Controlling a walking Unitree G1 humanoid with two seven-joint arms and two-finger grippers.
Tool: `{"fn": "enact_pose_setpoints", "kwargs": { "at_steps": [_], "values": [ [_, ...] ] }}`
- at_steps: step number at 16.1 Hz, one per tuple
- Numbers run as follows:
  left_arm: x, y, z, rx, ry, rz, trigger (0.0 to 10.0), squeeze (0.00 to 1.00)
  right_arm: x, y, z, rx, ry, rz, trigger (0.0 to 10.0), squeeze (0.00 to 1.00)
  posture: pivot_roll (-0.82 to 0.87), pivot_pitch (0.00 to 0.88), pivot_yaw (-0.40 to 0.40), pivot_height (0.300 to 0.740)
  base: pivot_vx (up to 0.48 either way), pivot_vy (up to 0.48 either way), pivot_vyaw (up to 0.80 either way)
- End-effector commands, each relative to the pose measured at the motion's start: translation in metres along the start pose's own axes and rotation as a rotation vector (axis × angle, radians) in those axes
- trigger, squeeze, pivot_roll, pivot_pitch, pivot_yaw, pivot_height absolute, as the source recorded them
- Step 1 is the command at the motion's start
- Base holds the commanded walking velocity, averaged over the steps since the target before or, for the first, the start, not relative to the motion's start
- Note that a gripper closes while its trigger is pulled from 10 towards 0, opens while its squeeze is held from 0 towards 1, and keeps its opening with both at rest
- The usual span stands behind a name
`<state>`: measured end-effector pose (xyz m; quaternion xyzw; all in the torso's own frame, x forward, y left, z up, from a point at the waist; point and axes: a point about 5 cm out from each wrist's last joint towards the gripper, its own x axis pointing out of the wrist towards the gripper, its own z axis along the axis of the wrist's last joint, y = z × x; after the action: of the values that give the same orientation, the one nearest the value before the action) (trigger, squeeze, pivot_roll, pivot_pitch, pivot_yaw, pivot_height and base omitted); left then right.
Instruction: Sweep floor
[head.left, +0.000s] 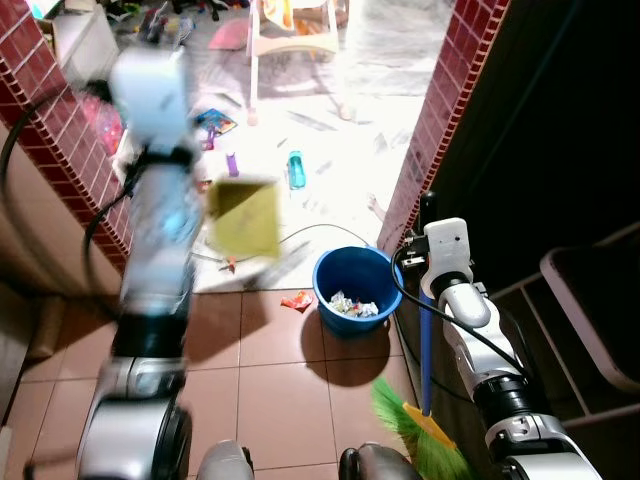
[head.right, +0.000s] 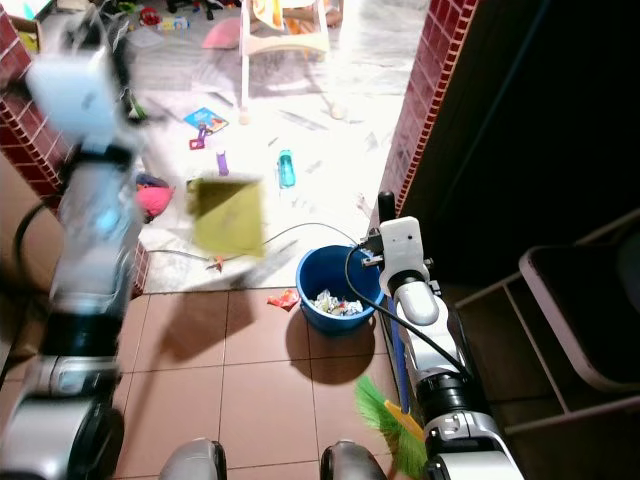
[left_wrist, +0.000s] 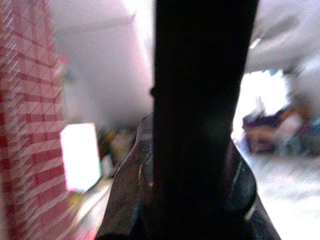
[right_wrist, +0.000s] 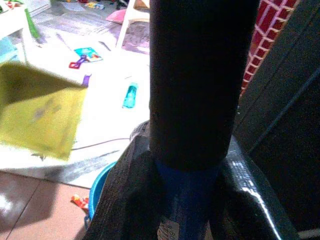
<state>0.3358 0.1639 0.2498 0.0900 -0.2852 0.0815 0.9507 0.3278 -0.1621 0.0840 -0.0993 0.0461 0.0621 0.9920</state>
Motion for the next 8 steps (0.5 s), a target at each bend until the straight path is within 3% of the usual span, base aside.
{"fn": "enact_pose_setpoints", "kwargs": {
  "at_steps": [1,6,8],
  "values": [
    [-0.01,0.005,-0.003,0.008,0.045,0.037,10.0,0.0,0.002,0.002,0.002,0.011,0.0,0.018,10.0,0.0,-0.06,0.056,-0.035,0.74,0.0,0.0,0.0],
    [-0.061,0.008,-0.044,-0.031,0.284,0.095,10.0,0.0,-0.001,0.002,0.007,0.066,-0.043,0.036,10.0,0.0,-0.03,0.077,-0.046,0.74,0.0,0.0,0.0],
    [-0.078,0.013,-0.056,0.021,0.34,0.102,10.0,0.0,-0.003,0.01,0.011,0.118,-0.076,0.069,10.0,0.0,-0.03,0.066,-0.051,0.74,0.0,0.0,0.0]
  ]
}}
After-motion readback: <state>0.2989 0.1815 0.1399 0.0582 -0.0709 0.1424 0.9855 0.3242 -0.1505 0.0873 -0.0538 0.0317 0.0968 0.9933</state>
